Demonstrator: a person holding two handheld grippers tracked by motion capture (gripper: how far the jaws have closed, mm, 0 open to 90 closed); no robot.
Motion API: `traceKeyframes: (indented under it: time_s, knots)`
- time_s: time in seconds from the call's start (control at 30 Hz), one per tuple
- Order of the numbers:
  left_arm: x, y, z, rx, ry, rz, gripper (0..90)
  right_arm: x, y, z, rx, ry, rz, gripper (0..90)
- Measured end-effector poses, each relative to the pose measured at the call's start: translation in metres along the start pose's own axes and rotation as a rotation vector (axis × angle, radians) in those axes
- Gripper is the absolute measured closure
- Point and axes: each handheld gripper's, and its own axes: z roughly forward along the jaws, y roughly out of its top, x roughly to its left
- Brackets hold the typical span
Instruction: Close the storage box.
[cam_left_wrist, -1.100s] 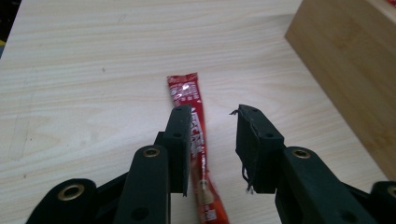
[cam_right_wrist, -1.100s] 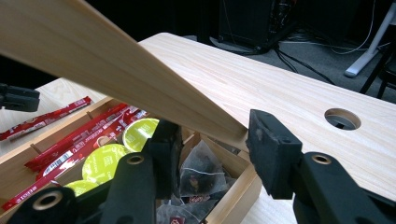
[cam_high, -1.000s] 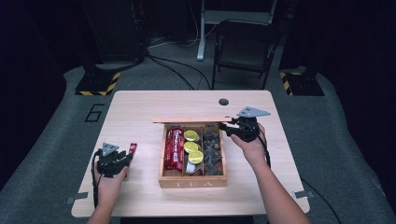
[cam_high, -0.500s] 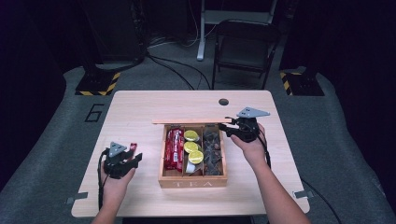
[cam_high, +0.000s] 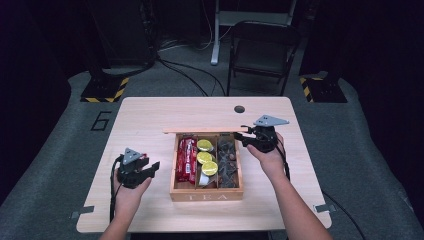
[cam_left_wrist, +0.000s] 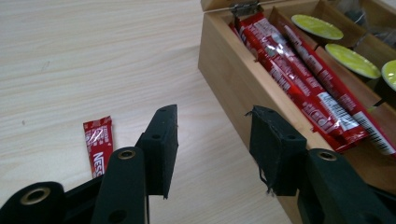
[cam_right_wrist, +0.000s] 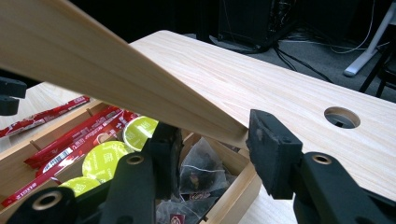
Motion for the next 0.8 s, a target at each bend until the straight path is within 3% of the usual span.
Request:
traceKeyframes:
  time_s: [0.07,0.8]
  knots:
    - [-0.001,0.005,-0.001,-0.004,-0.016,-0.005,51.3,0.0,0.0,0.0,0.002,0.002,-0.007,55.0]
    - [-0.02,0.049,-0.009,-0.046,-0.03,0.044,50.6,0.0,0.0,0.001,0.003,-0.002,-0.009,54.7]
